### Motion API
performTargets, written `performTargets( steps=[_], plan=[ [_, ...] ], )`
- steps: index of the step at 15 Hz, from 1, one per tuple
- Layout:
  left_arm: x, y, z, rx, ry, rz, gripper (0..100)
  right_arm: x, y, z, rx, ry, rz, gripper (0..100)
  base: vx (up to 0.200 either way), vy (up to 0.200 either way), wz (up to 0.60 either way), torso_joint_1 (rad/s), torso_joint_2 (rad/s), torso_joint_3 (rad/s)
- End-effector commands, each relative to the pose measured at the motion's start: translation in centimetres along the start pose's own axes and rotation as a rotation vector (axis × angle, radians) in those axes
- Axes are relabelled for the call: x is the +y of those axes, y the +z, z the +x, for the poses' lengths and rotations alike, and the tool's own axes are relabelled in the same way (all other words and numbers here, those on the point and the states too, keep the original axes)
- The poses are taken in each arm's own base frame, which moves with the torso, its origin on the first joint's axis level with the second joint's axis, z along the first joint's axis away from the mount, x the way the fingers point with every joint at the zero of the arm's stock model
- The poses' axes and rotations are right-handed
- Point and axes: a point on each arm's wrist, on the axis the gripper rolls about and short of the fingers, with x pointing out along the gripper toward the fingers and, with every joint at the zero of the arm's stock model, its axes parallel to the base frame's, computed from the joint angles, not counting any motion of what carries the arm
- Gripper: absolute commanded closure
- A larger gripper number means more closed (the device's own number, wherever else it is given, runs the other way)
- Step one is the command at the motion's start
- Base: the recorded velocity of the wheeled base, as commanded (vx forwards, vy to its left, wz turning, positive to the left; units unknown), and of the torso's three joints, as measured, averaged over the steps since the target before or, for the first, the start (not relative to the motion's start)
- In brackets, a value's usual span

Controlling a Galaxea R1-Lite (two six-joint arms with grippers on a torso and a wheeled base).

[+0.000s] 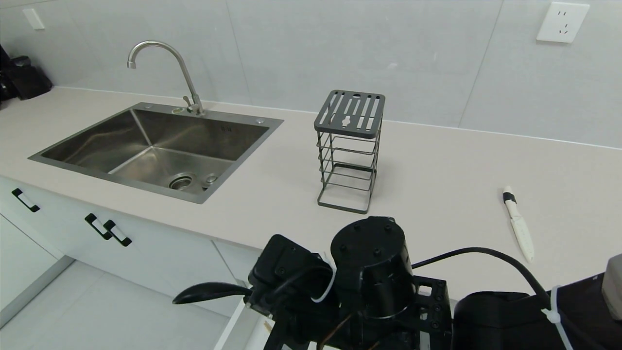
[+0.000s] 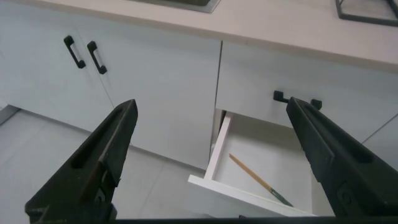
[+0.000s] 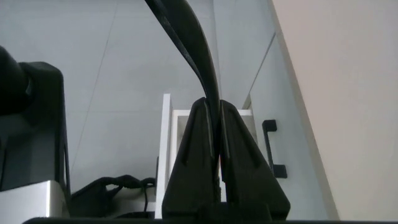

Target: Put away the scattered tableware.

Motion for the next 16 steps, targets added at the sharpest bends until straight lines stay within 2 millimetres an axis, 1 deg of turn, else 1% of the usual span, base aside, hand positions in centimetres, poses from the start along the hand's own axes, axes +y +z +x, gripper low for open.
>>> performTargets(
  steps=[1,4,12,13,16],
  plan=[
    [0.00,0.02,-0.01,-0.001,0.001,0.000,0,-0.23,0.41,0.88,-0.009,-0.003,-0.006,100,0.000,0.000,0.00,-0.085,0.14,0.076],
    [0.00,0.02,-0.01,-0.001,0.001,0.000,0,-0.24,0.14,1.06,-0.001,-0.003,-0.006,100,0.000,0.000,0.00,-0.019,0.05,0.023],
    [0.00,0.02,-0.01,-0.001,0.001,0.000,0,-0.19,0.21,0.98,-0.003,-0.002,-0.007,100,0.000,0.000,0.00,0.000,0.00,0.000],
    [0.00,0.02,-0.01,-0.001,0.001,0.000,0,-0.15,0.27,0.99,-0.005,-0.001,-0.007,100,0.000,0.000,0.00,-0.090,0.18,0.085],
    [0.00,-0.02,0.01,0.001,0.001,0.000,0,-0.10,0.33,1.00,-0.007,0.001,-0.008,100,0.000,0.000,0.00,-0.212,0.41,0.201]
  ],
)
